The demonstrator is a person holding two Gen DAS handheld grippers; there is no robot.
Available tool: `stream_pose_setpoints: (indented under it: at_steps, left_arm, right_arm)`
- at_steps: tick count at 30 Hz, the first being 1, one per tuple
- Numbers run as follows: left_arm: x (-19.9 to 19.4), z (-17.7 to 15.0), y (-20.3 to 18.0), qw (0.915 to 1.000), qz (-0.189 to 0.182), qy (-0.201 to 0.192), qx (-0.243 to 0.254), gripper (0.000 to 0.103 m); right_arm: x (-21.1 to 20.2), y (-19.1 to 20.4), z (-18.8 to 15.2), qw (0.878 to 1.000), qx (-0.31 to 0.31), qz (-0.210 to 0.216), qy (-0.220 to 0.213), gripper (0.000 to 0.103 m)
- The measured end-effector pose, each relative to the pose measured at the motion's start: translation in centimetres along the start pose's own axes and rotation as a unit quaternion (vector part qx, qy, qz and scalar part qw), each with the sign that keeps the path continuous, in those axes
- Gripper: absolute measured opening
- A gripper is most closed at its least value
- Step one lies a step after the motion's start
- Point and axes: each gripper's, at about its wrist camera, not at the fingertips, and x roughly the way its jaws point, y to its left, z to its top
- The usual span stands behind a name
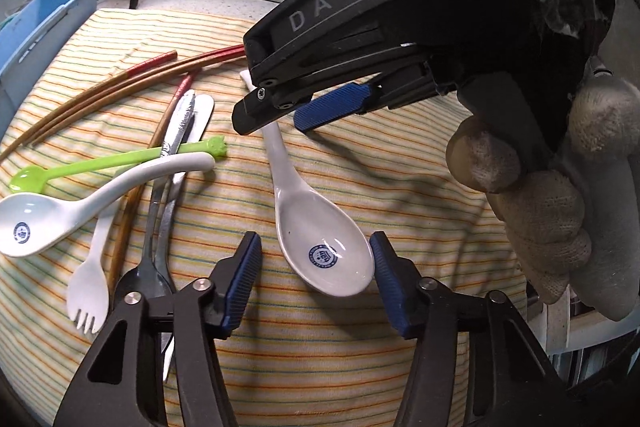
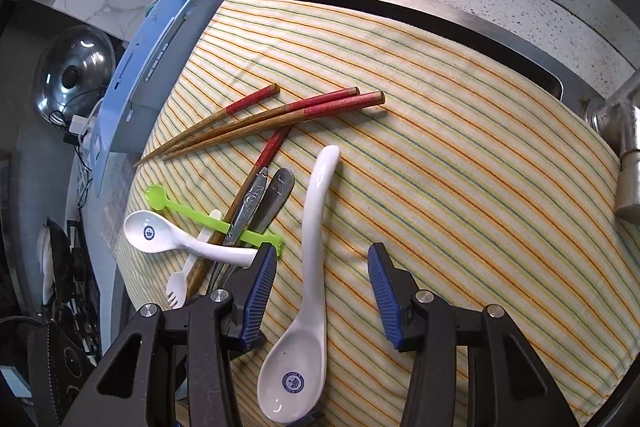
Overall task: Organize utensils
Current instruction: 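Close the right gripper on the white ceramic spoon handle and lift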
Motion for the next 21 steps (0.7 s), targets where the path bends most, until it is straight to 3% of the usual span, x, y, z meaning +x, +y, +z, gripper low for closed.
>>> stream_pose_setpoints:
  at_steps: [2, 7, 16, 21]
  left_arm:
    - [-0.1, -0.1, -0.1, 1.0, -0.003, 0.0, 0.001, 0.044]
    - [-0.6, -0.4, -0.1, 0.9999, -0.006, -0.004, 0.009, 0.043]
    - [-1.5, -0.4, 0.8, 0.9995, -0.007, -0.011, 0.027, 0.043]
    - [-2.8, -0.5, 1.1, 0.9989, -0.012, -0.02, 0.041, 0.043]
  right_arm:
    - [0.2, 0.1, 0.2, 1.0, -0.001, -0.004, 0.002, 0.038]
    - [0.3, 0.4, 0.2, 1.0, -0.001, -0.004, 0.007, 0.022]
    - [-0.5, 0.3, -0.1, 1.0, 0.03, 0.005, 0.0, 0.011]
    - [-1.4, 1.4, -0.2, 0.999, 0.033, 0.006, -0.016, 0.011]
